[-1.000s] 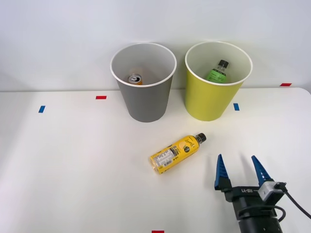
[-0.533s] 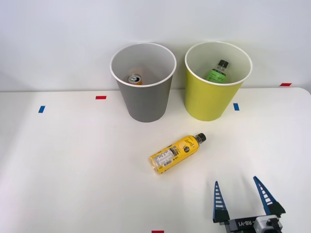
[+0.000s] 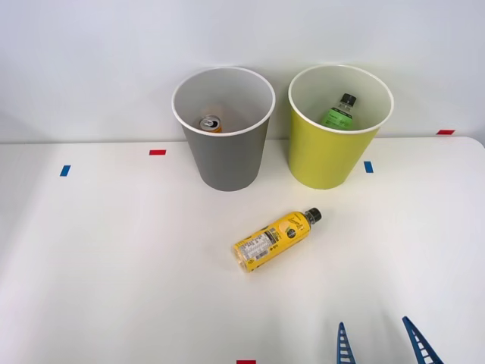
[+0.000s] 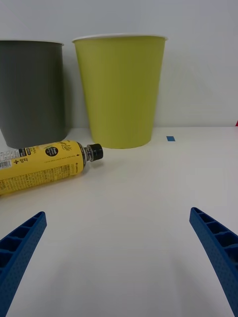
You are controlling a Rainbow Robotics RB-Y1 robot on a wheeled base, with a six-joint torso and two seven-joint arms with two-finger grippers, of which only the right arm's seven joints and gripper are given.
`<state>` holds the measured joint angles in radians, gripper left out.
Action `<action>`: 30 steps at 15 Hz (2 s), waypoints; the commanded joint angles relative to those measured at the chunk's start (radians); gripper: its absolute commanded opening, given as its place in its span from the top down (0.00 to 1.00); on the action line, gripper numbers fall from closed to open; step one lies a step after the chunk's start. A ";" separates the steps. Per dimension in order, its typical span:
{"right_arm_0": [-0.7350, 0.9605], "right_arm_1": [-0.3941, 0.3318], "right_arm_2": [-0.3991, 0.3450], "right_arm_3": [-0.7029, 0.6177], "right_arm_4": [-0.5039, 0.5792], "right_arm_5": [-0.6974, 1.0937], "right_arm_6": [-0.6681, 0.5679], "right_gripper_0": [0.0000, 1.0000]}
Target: Put cans in the gray bin, plastic bottles in the light green bin
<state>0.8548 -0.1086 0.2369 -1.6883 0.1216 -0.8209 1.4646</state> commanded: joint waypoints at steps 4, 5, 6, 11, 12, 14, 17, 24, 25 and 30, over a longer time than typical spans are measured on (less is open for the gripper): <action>0.015 -0.006 0.018 -0.001 0.001 0.000 0.002 0.00; 0.018 -0.006 0.022 -0.001 0.006 0.000 0.002 0.00; 0.017 -0.008 0.024 -0.001 0.006 0.000 0.002 0.00; 0.017 -0.008 0.024 -0.001 0.006 0.000 0.002 0.00; 0.017 -0.008 0.024 -0.001 0.006 0.000 0.002 0.00; 0.017 -0.008 0.024 -0.001 0.006 0.000 0.002 0.00; 0.017 -0.008 0.024 -0.001 0.006 0.000 0.002 0.00; 0.017 -0.008 0.024 -0.001 0.006 0.000 0.002 0.00; 0.017 -0.008 0.024 -0.001 0.006 0.000 0.002 0.00; 0.017 -0.008 0.024 -0.001 0.006 0.000 0.002 0.00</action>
<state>0.8714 -0.1165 0.2608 -1.6889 0.1272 -0.8208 1.4665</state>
